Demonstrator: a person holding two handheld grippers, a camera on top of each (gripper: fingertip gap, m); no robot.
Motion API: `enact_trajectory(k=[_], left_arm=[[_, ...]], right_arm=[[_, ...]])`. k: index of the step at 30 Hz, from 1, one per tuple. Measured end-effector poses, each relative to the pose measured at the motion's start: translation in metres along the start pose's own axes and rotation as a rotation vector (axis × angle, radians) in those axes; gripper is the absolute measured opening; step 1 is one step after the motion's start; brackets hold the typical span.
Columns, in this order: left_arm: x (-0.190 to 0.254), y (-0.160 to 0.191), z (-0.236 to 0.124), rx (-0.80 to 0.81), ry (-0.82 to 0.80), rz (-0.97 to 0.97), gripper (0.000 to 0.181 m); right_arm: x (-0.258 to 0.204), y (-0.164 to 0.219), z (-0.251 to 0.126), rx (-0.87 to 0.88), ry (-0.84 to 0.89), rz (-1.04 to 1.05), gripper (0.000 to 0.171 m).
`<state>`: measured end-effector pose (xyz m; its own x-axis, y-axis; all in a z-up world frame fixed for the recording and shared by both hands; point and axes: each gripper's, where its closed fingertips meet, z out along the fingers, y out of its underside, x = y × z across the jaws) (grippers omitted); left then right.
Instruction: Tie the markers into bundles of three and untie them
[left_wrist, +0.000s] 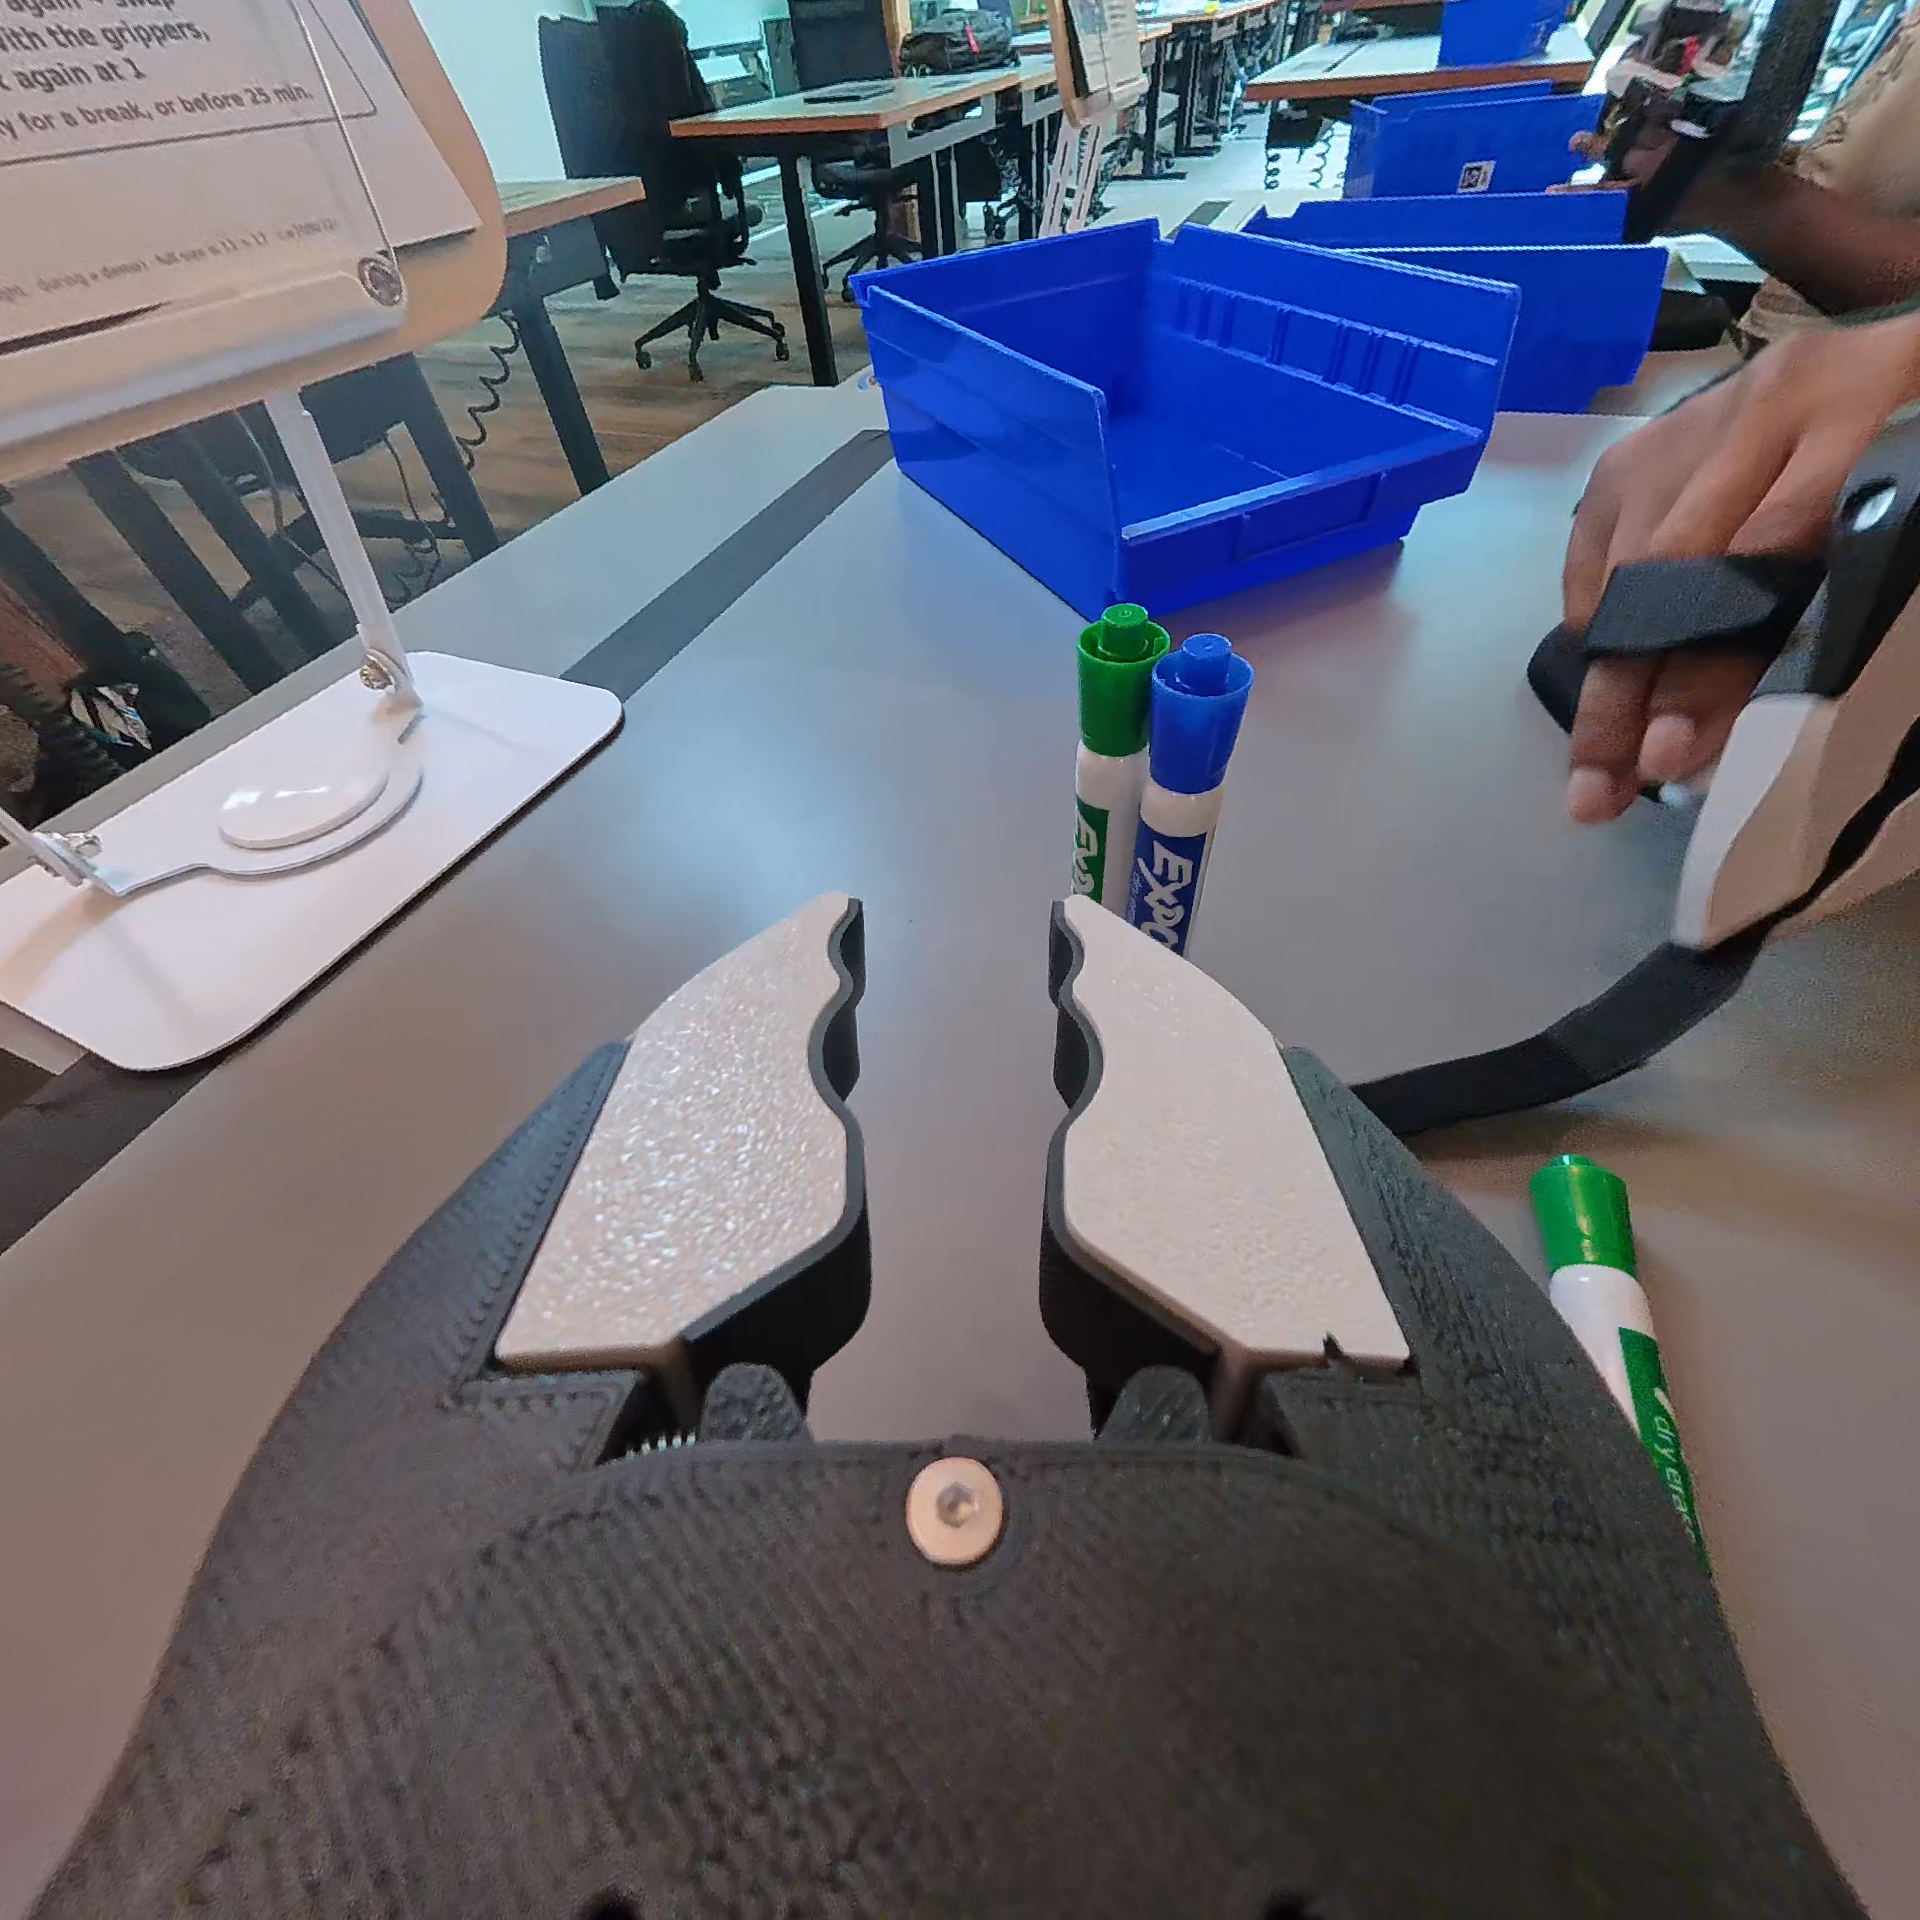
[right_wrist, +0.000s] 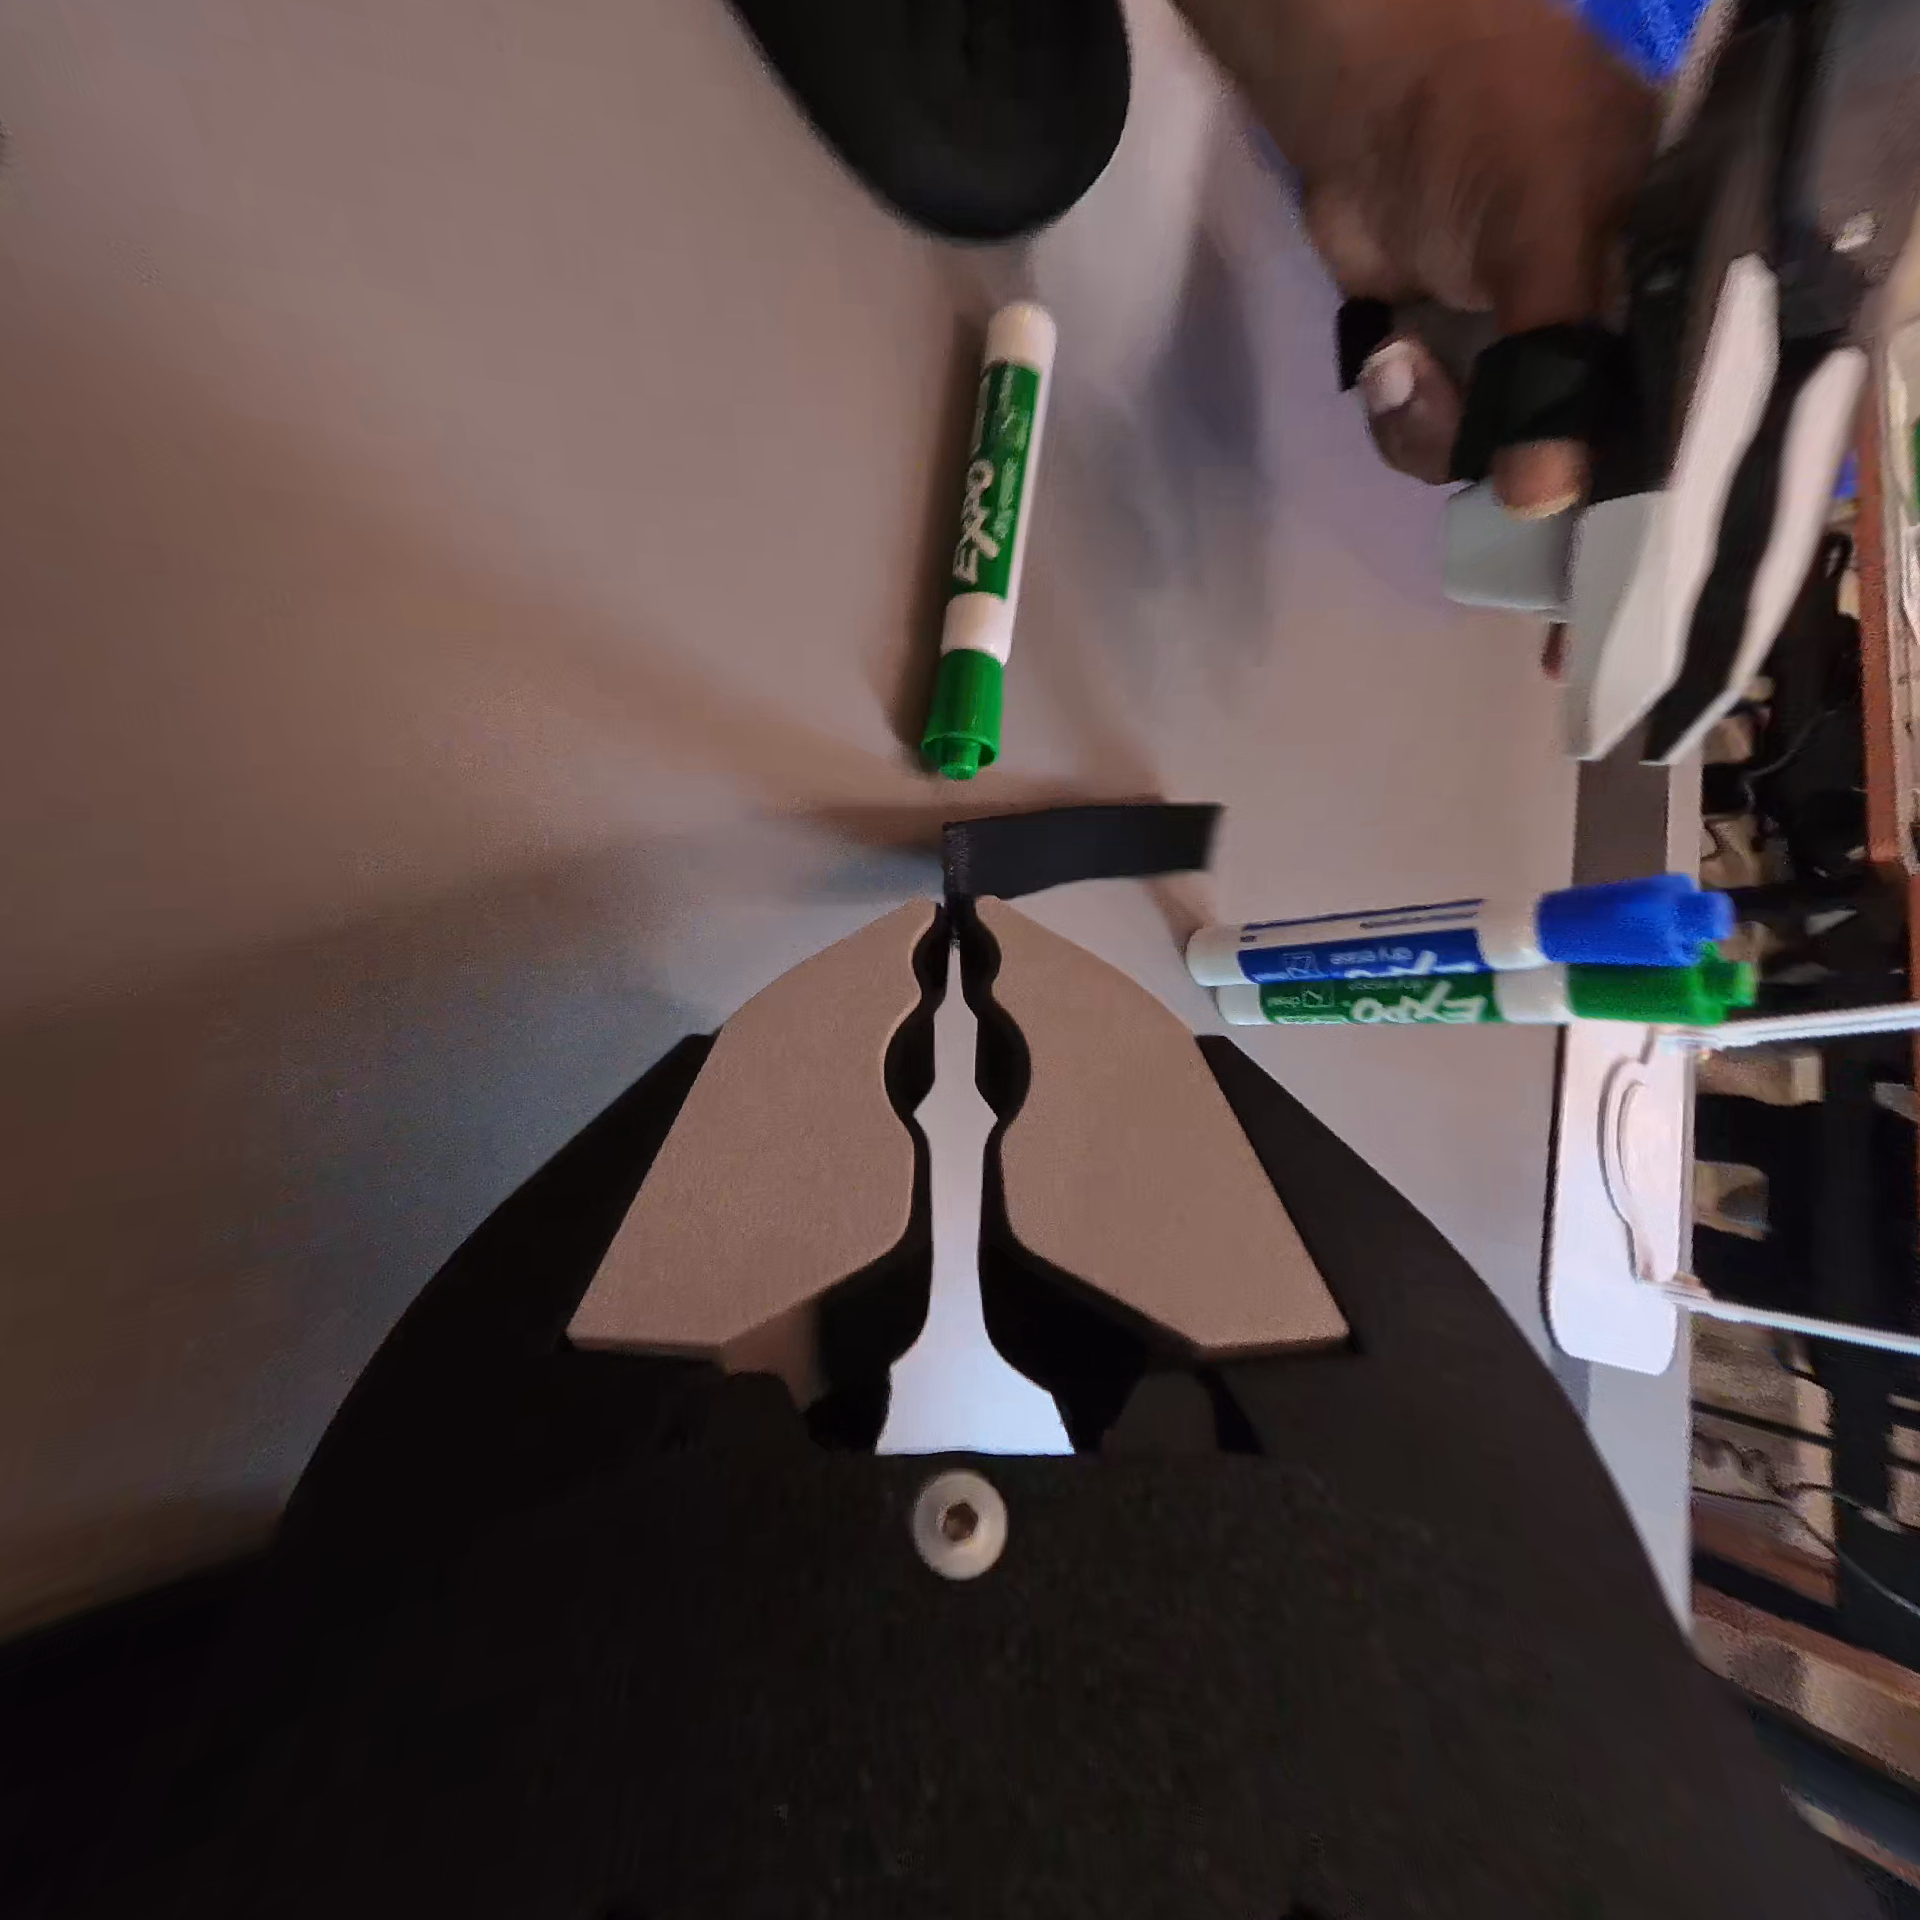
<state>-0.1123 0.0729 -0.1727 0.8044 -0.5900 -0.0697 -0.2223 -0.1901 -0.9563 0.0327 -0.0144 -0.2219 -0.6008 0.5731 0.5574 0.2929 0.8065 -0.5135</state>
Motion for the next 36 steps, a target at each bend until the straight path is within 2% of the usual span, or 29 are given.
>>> enact_trajectory(k=[8, 12, 17, 21, 36], left_arm=[[-0.003, 0.007, 0.003, -0.011, 0.008, -0.005, 0.033], [-0.001, 0.006, 0.003, -0.010, 0.015, 0.004, 0.032], [0.002, 0.006, 0.003, -0.009, 0.026, 0.006, 0.030], [0.001, 0.007, 0.003, -0.010, 0.024, 0.003, 0.030], [0.004, 0.018, 0.009, -0.038, 0.062, -0.019, 0.031]], right_arm=[[0.024, -0.032, -0.067, 0.295, -0.017, 0.265, 0.002], [0.045, -0.024, -0.080, 0.418, 0.036, 0.389, 0.002], [0.058, -0.002, -0.065, 0.529, 0.029, 0.542, 0.002], [0.058, 0.000, -0.054, 0.581, -0.011, 0.585, 0.002], [0.038, 0.004, -0.026, 0.530, -0.017, 0.609, 0.002]])
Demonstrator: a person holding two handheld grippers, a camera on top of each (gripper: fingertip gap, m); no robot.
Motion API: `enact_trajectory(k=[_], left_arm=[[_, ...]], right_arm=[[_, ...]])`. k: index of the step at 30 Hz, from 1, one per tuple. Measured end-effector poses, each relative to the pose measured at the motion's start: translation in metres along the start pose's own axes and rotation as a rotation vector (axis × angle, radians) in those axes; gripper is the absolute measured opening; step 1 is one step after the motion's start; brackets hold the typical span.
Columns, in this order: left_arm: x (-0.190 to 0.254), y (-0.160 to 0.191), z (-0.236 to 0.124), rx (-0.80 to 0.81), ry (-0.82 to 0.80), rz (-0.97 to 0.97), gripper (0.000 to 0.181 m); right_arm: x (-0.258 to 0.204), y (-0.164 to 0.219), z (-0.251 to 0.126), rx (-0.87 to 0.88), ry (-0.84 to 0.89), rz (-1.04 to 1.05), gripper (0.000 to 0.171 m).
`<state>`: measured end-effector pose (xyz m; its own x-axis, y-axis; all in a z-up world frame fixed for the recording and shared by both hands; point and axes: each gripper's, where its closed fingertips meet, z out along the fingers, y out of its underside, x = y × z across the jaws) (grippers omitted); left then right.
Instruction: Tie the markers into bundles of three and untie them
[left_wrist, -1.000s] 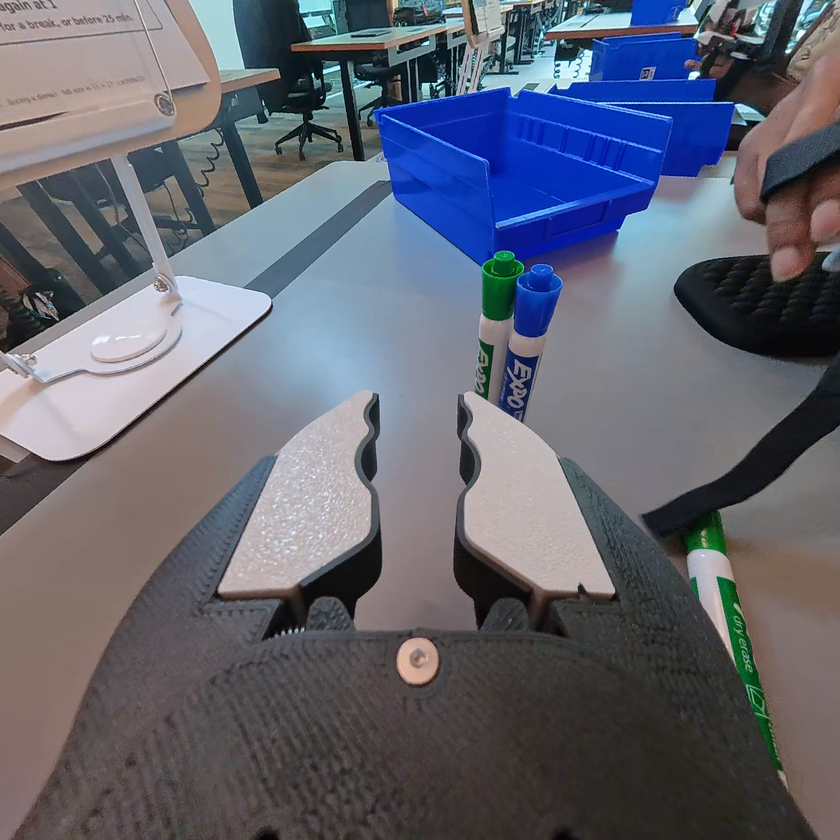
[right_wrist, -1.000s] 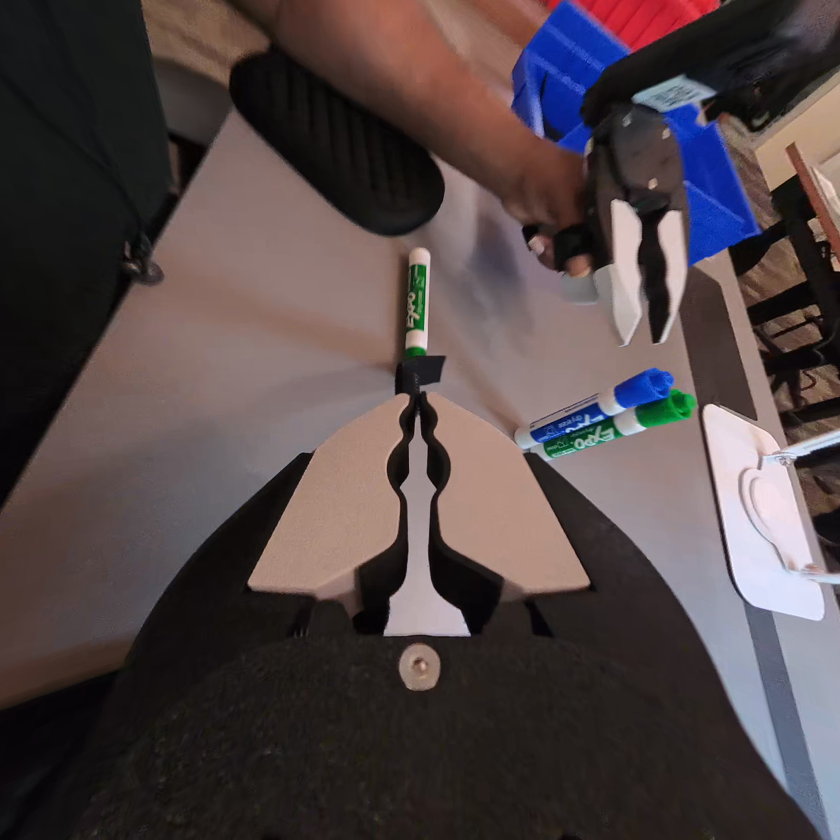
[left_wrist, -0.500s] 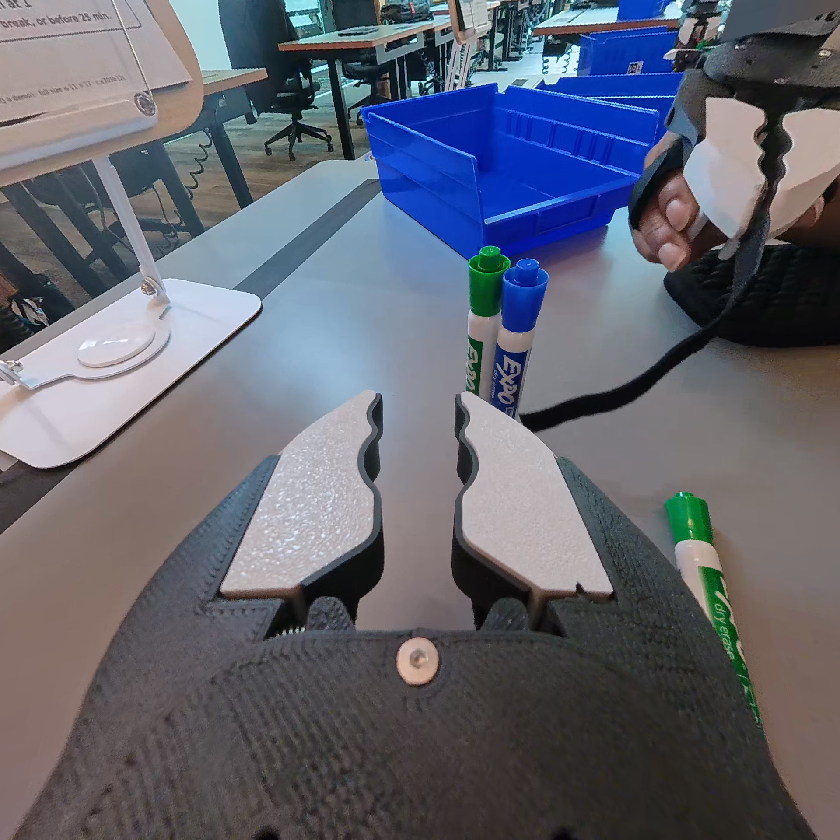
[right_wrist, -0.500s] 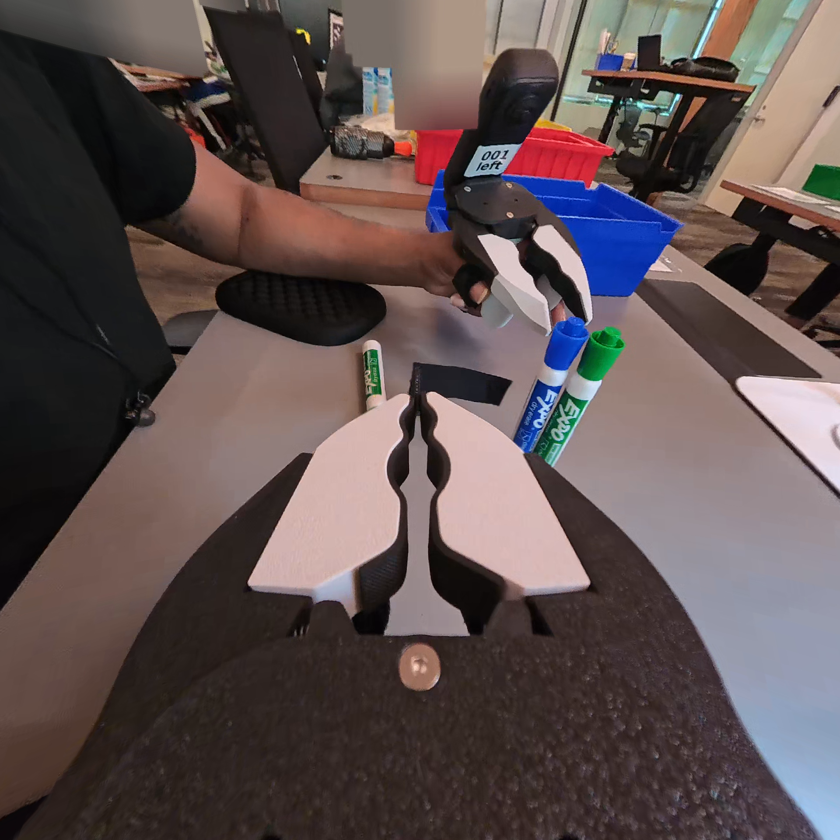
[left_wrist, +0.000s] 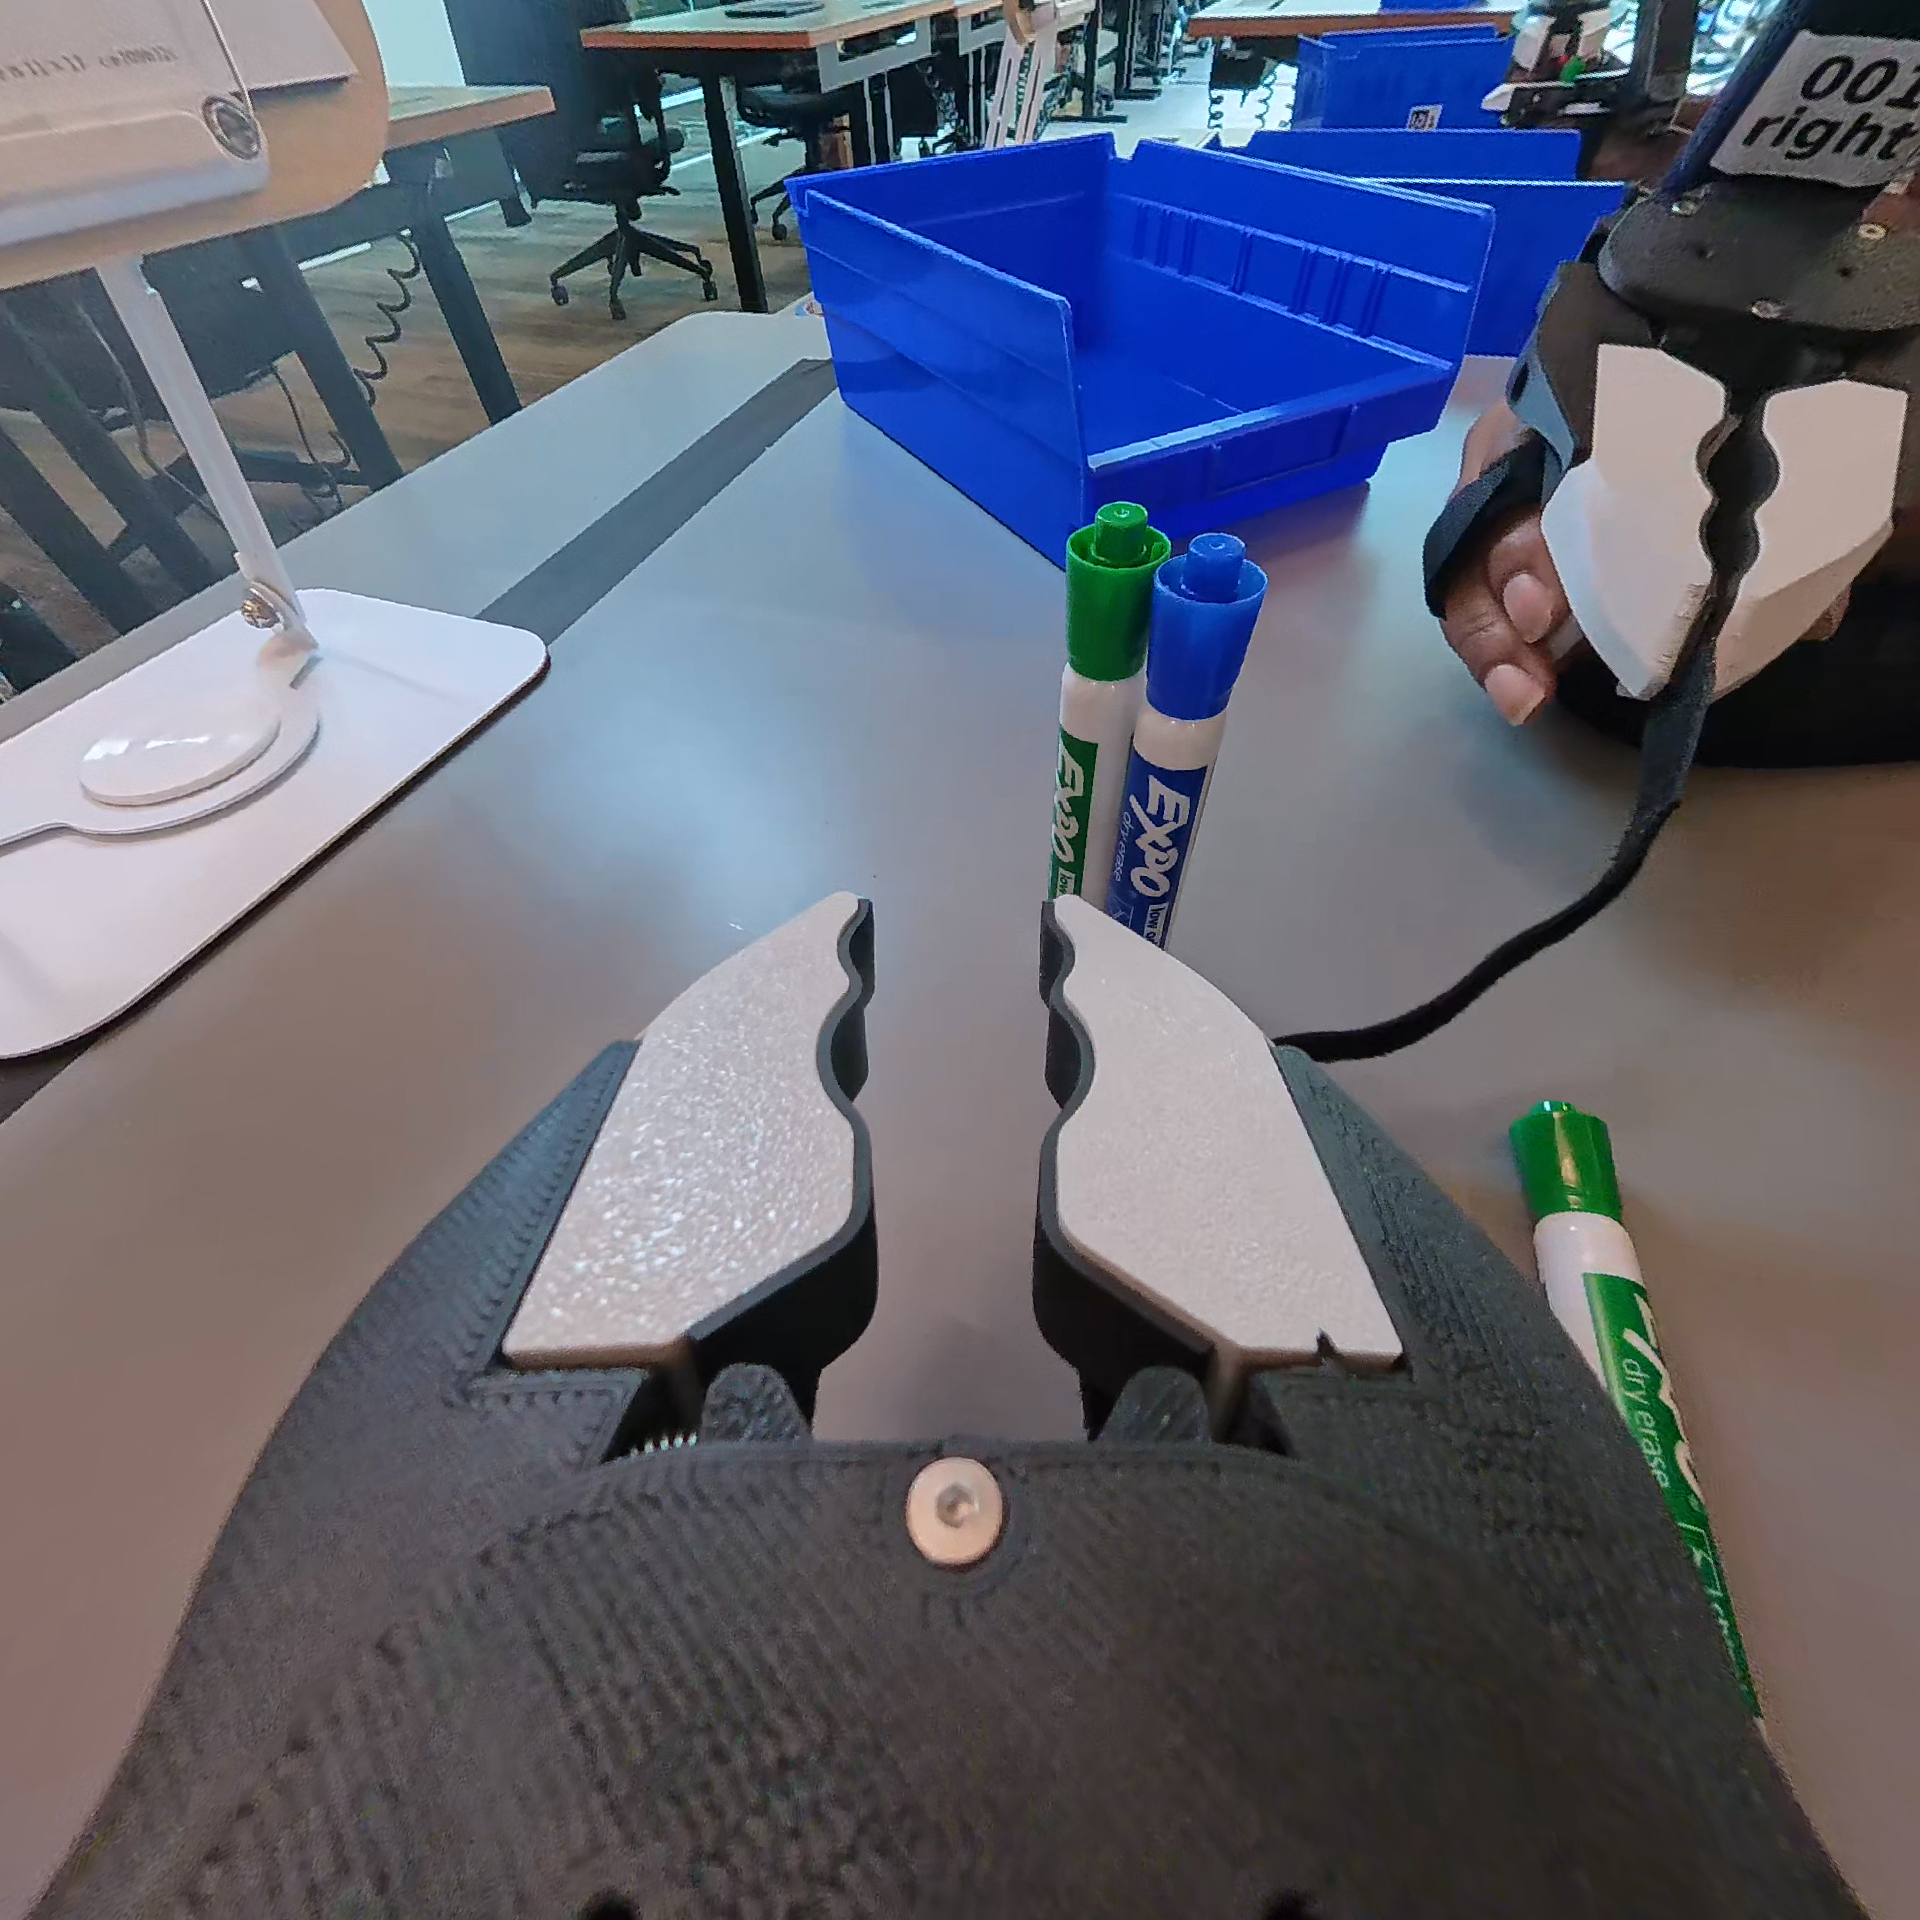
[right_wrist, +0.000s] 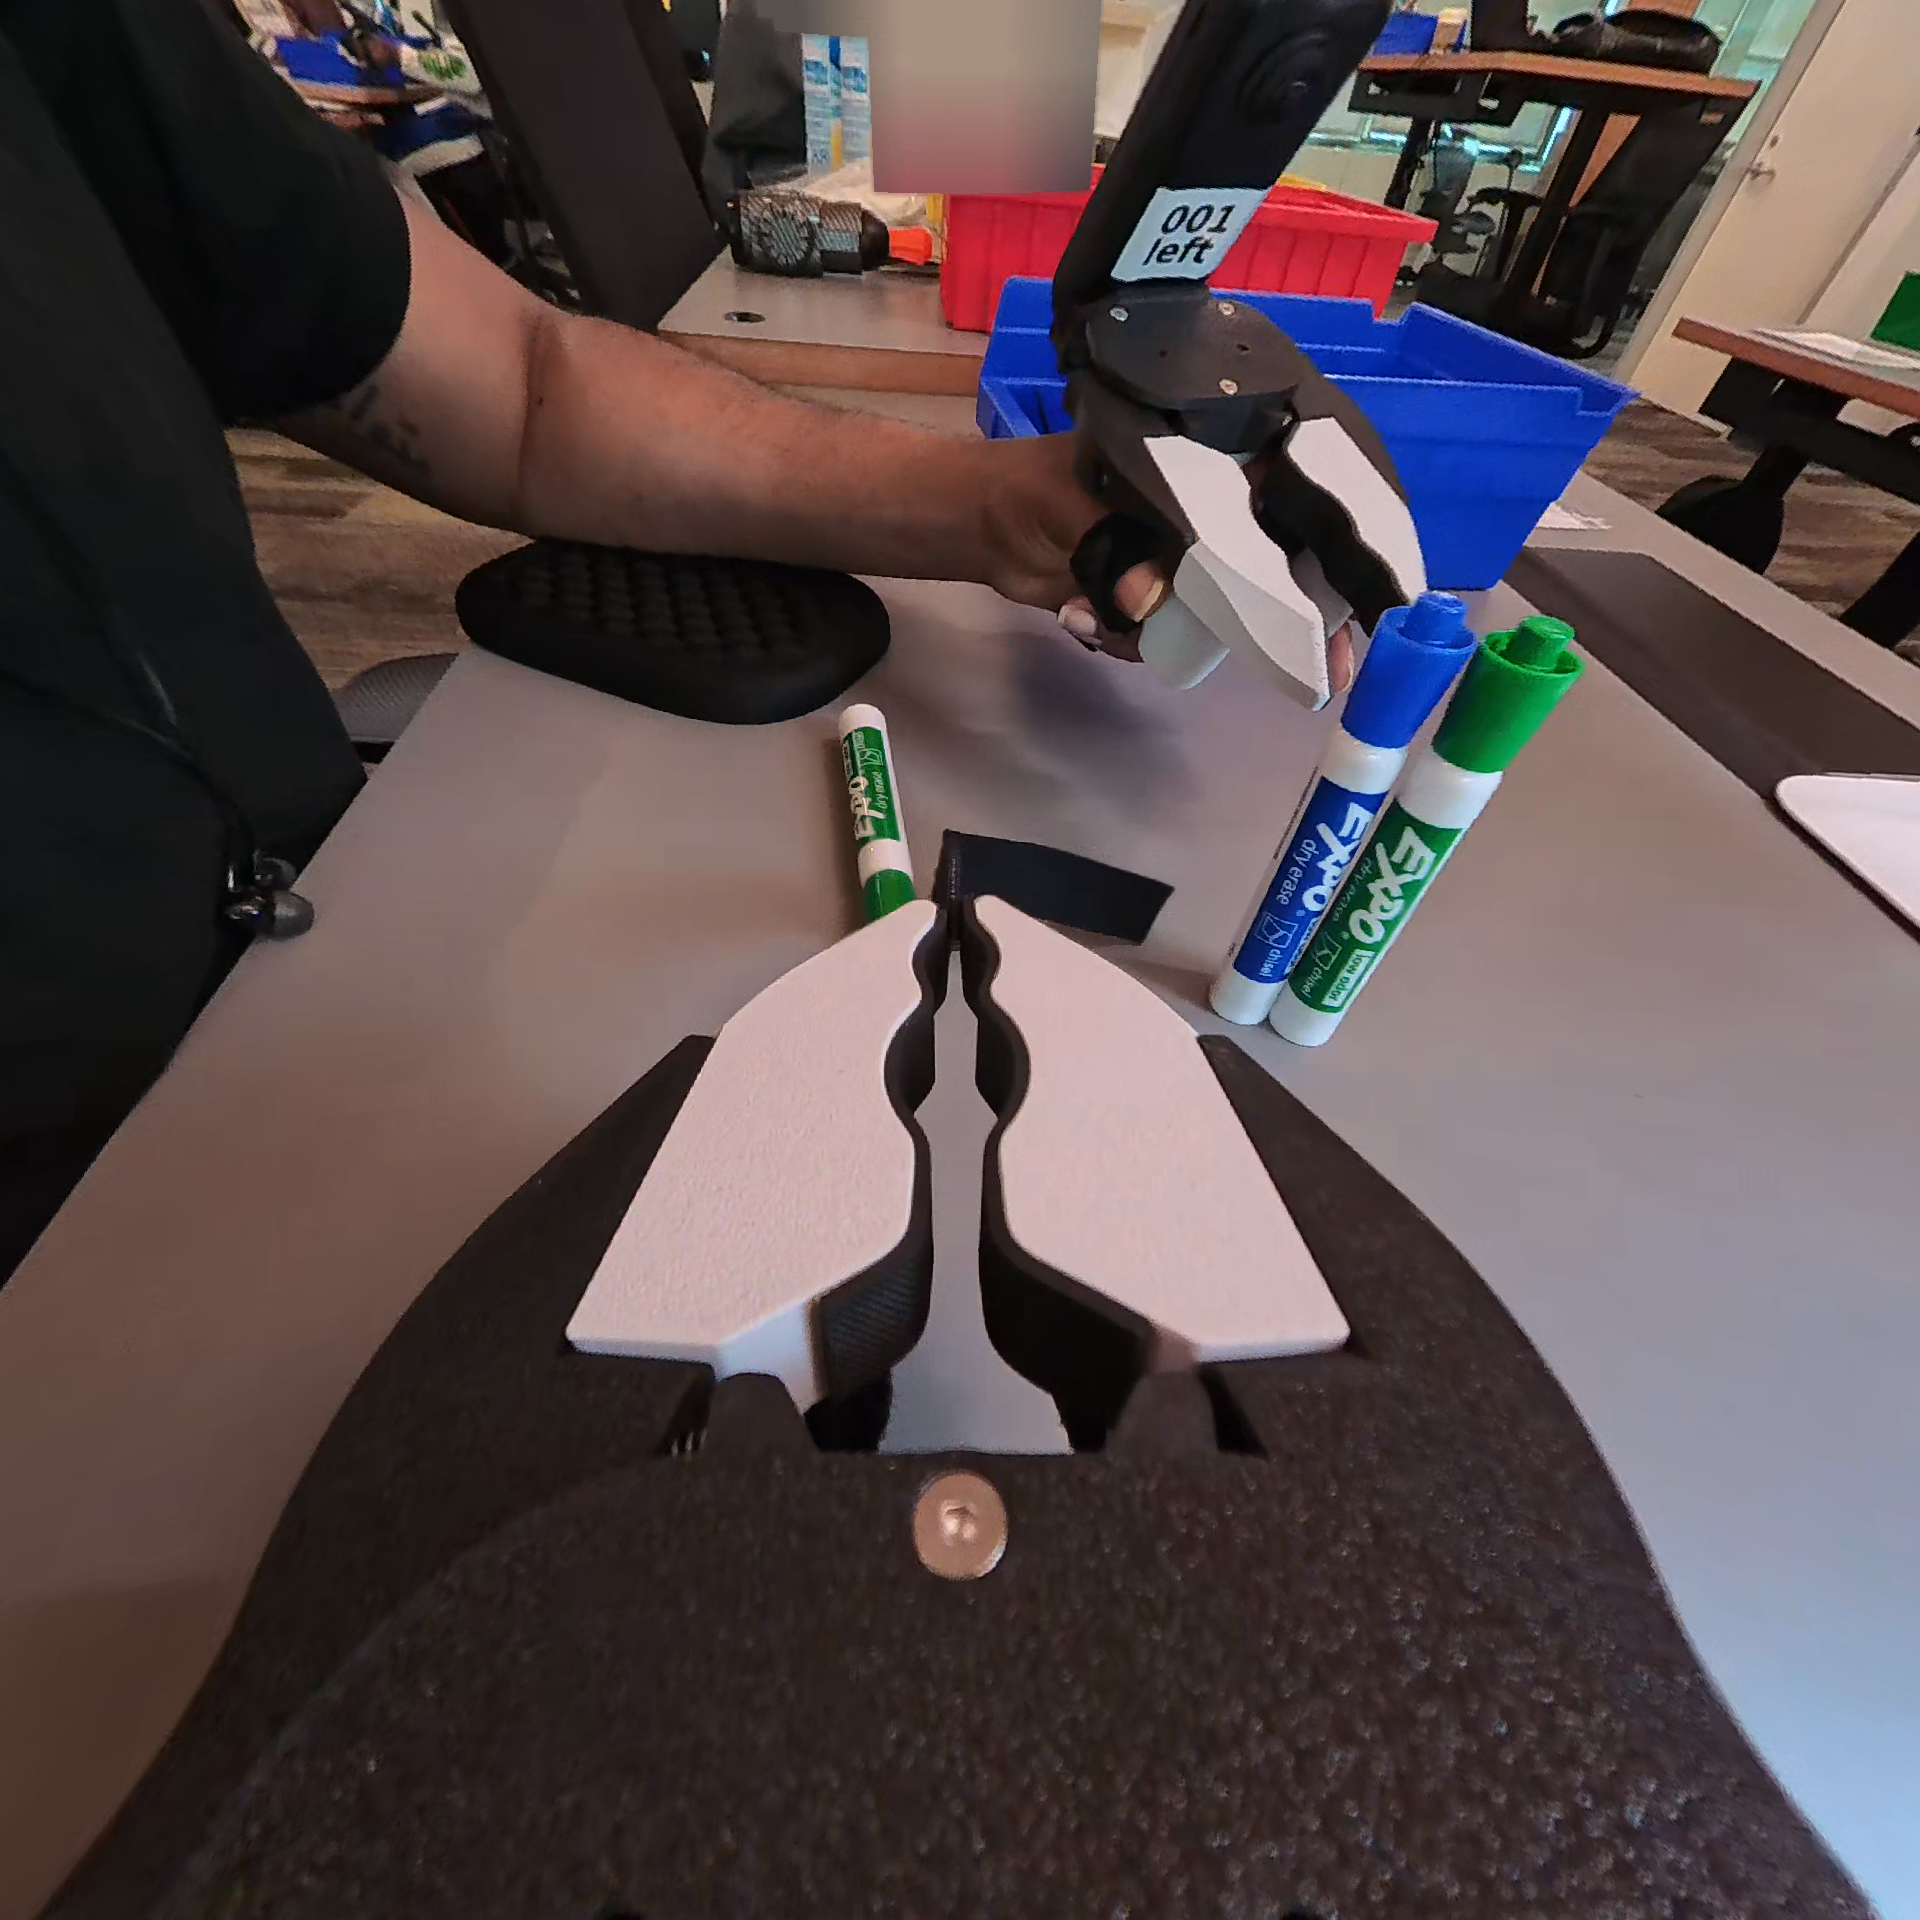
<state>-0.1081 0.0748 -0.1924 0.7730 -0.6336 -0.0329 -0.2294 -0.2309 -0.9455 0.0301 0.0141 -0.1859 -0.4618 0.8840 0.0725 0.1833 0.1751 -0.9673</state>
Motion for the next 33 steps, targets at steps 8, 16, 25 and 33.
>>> enact_trajectory(k=[8, 16, 25, 33], left_arm=[[-0.001, 0.001, 0.001, 0.002, 0.005, -0.012, 0.032], [-0.005, -0.007, -0.005, 0.044, -0.007, -0.043, 0.033], [-0.013, -0.027, -0.017, 0.140, -0.034, -0.137, 0.033], [-0.021, -0.047, -0.031, 0.258, -0.047, -0.220, 0.033]], right_arm=[[0.001, -0.001, 0.005, 0.018, 0.033, 0.016, 0.002], [-0.004, -0.012, 0.011, 0.067, 0.031, 0.038, 0.002], [-0.001, -0.037, 0.030, 0.173, 0.104, 0.082, 0.002], [0.011, -0.062, 0.018, 0.280, 0.191, 0.096, 0.002]])
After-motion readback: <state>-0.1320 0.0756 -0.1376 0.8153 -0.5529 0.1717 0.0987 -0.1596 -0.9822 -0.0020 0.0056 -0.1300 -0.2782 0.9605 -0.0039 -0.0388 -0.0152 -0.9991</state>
